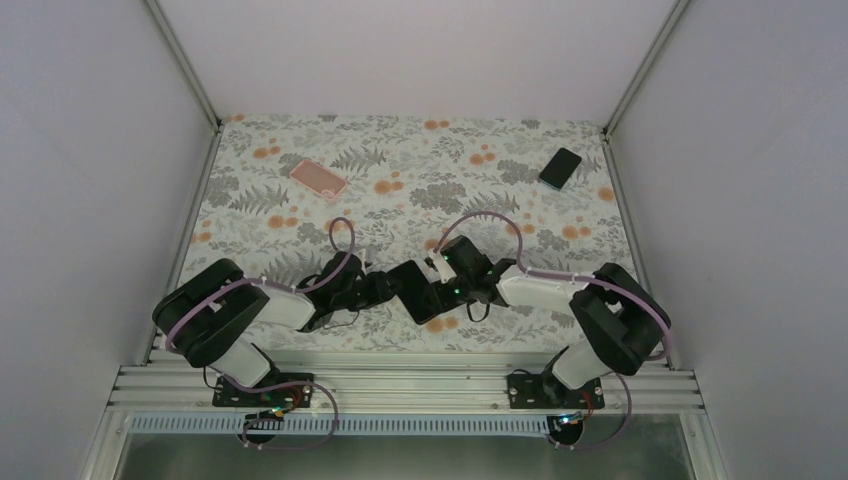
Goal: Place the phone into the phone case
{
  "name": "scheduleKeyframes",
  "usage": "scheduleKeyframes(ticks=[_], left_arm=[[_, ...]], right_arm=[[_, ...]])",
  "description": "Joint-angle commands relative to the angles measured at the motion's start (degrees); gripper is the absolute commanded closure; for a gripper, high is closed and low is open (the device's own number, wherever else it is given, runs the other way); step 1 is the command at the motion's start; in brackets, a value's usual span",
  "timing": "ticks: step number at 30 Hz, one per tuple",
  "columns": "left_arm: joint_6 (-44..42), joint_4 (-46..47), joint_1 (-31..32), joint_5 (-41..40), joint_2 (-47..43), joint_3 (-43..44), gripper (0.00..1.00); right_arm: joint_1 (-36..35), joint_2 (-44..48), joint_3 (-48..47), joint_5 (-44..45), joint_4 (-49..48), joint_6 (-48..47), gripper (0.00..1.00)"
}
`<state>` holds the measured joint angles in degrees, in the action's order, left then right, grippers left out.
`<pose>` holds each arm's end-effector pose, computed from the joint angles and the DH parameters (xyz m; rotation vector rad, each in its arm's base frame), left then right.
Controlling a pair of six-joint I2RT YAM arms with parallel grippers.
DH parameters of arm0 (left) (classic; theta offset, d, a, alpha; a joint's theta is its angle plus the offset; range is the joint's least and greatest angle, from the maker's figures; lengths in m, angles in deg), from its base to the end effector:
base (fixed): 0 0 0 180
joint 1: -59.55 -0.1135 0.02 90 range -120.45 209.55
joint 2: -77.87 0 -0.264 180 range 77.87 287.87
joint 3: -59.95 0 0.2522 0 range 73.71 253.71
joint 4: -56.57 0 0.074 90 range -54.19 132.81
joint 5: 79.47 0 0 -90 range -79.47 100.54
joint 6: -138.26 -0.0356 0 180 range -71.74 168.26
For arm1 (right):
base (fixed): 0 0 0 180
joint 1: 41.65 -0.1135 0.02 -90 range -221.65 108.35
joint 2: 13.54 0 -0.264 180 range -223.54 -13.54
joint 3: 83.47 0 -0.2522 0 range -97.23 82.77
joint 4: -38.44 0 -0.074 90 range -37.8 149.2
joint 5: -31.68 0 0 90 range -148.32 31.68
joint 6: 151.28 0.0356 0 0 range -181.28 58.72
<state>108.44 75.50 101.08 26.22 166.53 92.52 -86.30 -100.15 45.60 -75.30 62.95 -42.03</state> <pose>0.1739 -0.1669 0.1027 -0.2364 2.4969 -1.1818 0.1798 0.1922 0.1362 -0.7139 2.6691 0.7385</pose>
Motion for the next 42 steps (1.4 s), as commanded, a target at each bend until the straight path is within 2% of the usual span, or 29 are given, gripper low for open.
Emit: scheduleKeyframes(ticks=[1,10,21,30,35,42], left_arm=[[-2.3,-15.6,0.3,-4.3,3.9,-1.4,0.61],[-4.1,-22.6,0.3,-8.2,3.7,0.3,0.64],[-4.4,-25.0,0.2,-10.3,3.0,0.0,0.68],[-4.0,-25.1,0.2,-10.5,2.4,-1.2,0.68],[-3.9,-25.3,0.2,-10.6,1.8,-1.6,0.68],[-3.9,-25.3,0.3,-10.3,1.1,-1.4,0.68]], right_arm=[[-2.1,-3.3,-2.5,2.6,-0.3,0.7,0.53],[-3.9,-4.0,-5.6,4.8,1.5,0.4,0.58],[-3.8,7.7,-0.4,7.5,7.9,1.3,0.53],[-3.9,6.1,0.4,6.8,7.7,1.7,0.53],[-5.2,5.1,-1.1,7.9,9.2,1.6,0.39],[-7.0,1.5,-2.5,9.7,10.5,1.6,0.38]])
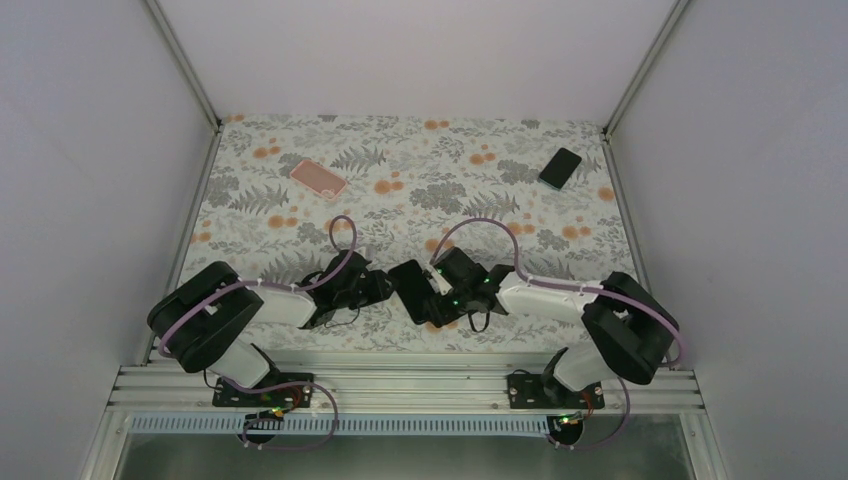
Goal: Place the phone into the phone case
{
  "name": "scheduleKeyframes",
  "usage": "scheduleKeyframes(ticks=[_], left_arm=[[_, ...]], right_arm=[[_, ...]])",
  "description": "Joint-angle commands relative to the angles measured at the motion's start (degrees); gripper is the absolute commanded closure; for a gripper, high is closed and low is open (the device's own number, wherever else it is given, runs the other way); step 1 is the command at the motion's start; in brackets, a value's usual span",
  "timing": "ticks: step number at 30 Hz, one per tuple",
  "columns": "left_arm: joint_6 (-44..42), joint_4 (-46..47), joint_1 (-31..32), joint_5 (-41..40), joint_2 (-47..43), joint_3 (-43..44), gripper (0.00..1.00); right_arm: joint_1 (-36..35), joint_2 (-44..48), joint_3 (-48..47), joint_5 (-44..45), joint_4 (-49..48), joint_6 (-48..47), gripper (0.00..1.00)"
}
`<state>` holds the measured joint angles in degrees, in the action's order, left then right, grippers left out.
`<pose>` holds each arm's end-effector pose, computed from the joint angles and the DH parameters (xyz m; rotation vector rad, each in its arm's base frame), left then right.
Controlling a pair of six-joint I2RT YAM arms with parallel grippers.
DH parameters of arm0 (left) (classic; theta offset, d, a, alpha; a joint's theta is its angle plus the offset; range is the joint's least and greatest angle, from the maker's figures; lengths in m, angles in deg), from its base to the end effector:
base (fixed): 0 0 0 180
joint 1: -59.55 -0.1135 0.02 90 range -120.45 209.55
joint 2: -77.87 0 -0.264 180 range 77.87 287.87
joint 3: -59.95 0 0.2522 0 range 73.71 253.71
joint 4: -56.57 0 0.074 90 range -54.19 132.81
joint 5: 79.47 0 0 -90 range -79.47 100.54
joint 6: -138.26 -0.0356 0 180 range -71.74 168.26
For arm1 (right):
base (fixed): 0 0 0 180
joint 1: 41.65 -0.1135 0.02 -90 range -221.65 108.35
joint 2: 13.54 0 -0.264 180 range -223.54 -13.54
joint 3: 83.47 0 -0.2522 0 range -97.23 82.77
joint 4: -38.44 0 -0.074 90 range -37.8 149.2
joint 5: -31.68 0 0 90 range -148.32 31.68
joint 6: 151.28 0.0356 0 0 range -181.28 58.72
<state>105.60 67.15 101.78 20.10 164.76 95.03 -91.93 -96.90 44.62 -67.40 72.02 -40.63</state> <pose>0.1764 -0.1681 0.1070 -0.2372 2.5174 -1.0112 0.1559 0.1964 0.1452 -0.7709 2.7201 0.5460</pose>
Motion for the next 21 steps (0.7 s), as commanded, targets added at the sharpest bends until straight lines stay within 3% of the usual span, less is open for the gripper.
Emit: scheduleKeyframes(ticks=[1,12,21], left_arm=[[-1.1,-16.9,-0.4,-4.2,2.7,-3.9,0.68],[-0.7,-15.8,-0.4,-2.8,1.0,-4.4,0.68],[-1.0,-17.1,-0.2,-3.4,0.4,-3.1,0.68]], right_arm=[[-1.7,-2.3,-1.7,1.8,1.6,0.2,0.38],[-4.8,-9.4,-4.8,8.1,5.6,1.0,0.44],[-6.2,-9.2,-6.8,3.3,4.3,-0.1,0.46]])
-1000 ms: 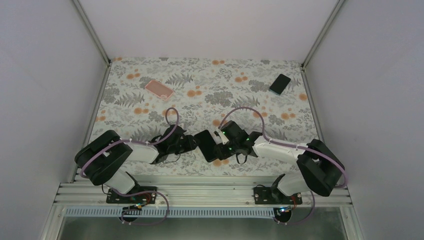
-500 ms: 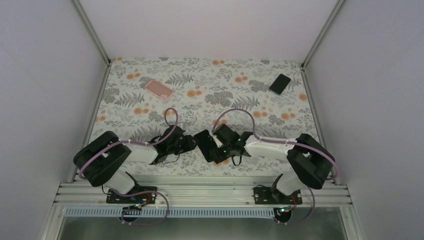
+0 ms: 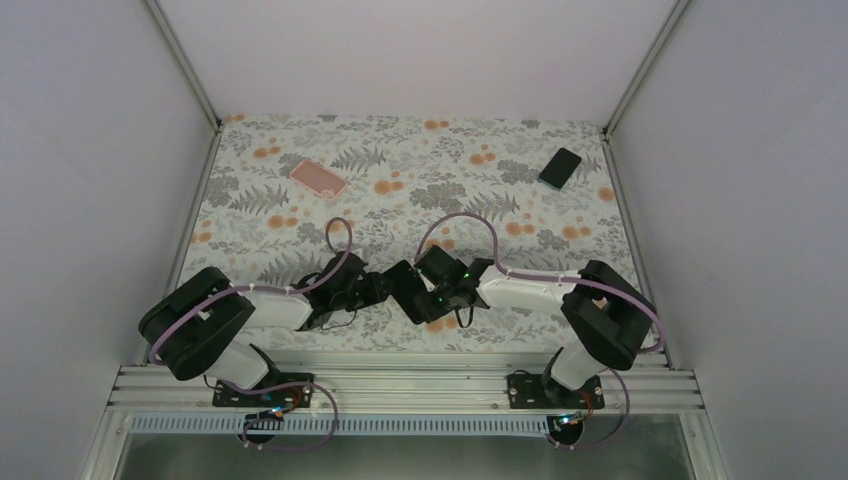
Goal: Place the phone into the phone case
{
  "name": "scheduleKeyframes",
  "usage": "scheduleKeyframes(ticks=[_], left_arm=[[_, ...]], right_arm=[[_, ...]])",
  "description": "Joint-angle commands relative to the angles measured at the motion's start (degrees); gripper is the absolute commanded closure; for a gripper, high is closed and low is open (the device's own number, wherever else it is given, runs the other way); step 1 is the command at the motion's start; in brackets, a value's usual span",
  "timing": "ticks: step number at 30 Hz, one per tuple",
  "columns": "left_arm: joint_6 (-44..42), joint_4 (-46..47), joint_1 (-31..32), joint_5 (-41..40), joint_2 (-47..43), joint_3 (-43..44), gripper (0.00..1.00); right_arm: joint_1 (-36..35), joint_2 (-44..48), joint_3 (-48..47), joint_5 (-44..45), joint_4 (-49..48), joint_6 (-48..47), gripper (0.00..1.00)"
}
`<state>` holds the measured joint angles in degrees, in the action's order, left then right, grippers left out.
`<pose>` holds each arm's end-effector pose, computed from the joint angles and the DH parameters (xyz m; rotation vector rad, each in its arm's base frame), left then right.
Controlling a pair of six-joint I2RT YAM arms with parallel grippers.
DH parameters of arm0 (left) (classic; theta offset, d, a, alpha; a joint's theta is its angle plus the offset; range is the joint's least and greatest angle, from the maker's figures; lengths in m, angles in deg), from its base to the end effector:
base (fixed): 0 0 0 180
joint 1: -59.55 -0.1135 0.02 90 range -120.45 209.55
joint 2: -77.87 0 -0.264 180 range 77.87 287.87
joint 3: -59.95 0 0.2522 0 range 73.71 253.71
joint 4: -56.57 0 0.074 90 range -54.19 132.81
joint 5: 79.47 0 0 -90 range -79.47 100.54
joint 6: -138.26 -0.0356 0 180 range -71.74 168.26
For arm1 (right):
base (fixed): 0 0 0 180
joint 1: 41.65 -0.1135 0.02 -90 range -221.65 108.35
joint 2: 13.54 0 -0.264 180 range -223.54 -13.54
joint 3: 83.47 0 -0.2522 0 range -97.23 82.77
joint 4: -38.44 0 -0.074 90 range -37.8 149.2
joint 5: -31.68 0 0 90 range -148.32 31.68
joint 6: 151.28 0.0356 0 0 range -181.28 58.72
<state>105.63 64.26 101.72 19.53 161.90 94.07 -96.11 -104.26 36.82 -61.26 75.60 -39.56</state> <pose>0.1710 -0.1624 0.1098 -0.2481 2.5292 -0.9880 0.1614 0.2291 0.1459 -0.8158 2.7271 0.3961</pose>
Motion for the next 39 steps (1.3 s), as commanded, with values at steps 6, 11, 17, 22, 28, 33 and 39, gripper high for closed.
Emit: scheduleKeyframes(ticks=[6,11,17,22,28,33,39], left_arm=[[-1.9,-18.0,-0.2,-5.7,5.8,-0.1,0.71],[-3.1,-26.6,-0.2,-11.5,6.2,3.4,0.74],[-5.0,-35.1,0.6,-16.8,7.0,7.8,0.74],[-5.2,-37.0,2.6,-17.7,9.0,9.5,0.74],[-5.1,-38.8,4.4,-18.3,11.8,11.5,0.74],[-4.7,-39.0,4.5,-18.6,11.2,10.1,0.75],[-4.7,-36.5,4.5,-16.2,8.2,10.0,0.75]], right_arm=[[-0.6,2.6,0.7,-2.3,2.2,-2.2,0.43],[0.8,5.3,0.3,-1.9,2.5,-2.9,0.43],[1.9,5.6,1.9,-3.4,0.0,-3.2,0.43],[6.5,7.2,2.9,-5.3,-1.3,-5.3,0.42],[10.4,5.7,0.1,-9.1,-3.1,-8.1,0.42],[12.4,3.0,-1.8,-11.0,-5.2,-8.9,0.47],[12.4,-1.6,-4.3,-13.3,-6.2,-9.3,0.56]])
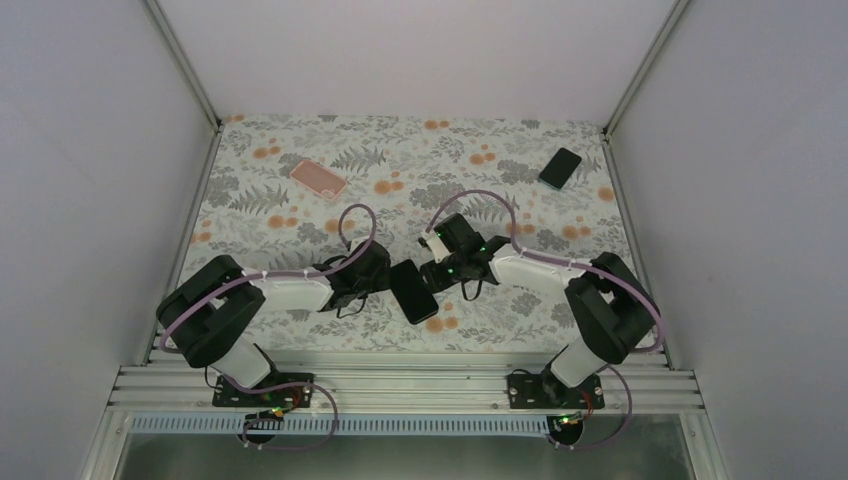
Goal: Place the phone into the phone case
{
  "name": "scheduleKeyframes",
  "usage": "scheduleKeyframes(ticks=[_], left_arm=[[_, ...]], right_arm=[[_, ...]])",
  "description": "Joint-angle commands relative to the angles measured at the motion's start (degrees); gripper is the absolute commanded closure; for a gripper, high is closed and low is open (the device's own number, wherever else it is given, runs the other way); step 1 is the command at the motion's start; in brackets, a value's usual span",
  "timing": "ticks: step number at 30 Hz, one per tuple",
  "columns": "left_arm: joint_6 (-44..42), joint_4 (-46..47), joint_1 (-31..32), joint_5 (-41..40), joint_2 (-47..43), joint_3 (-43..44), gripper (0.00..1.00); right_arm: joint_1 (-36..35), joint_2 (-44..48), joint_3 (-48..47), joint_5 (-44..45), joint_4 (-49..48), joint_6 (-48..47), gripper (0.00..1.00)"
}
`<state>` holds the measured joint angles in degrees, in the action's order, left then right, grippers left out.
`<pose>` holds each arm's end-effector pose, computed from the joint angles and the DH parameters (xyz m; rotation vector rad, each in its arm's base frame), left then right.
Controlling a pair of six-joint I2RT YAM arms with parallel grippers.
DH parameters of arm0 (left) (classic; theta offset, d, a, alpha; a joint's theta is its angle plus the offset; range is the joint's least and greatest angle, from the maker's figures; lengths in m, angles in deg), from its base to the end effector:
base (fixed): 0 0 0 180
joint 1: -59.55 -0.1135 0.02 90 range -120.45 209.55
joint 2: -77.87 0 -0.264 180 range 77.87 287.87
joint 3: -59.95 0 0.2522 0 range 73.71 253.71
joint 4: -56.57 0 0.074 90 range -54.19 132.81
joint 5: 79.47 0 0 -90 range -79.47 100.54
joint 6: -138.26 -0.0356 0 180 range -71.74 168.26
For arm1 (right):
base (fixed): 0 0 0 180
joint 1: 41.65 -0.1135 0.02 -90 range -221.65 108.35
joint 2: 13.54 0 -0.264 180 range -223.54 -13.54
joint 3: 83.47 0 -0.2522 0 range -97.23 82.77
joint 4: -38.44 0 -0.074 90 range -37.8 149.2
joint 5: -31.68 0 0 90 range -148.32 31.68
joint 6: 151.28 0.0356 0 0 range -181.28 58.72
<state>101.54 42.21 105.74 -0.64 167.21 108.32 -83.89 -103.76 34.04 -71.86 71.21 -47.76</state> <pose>0.1914 -0.1896 0.1225 -0.2372 2.5603 -0.4497 0.2148 0.2063 0.1656 -0.7592 2.6219 0.6222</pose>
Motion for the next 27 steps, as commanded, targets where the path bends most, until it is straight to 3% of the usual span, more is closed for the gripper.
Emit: scheduleKeyframes(ticks=[1,15,27], left_arm=[[-0.6,-13.8,0.5,4.7,2.5,-4.2,0.75],[1.5,-4.9,0.5,12.3,-1.6,-5.8,0.74],[1.6,-1.6,0.5,14.5,0.8,-5.8,0.74]], right_arm=[[0.1,-2.6,-1.6,-2.7,-1.9,-1.1,0.58],[-1.0,-6.6,-2.0,-4.6,-2.6,-0.7,0.93],[-5.6,-9.9,-3.4,-7.5,-4.1,1.1,0.96]])
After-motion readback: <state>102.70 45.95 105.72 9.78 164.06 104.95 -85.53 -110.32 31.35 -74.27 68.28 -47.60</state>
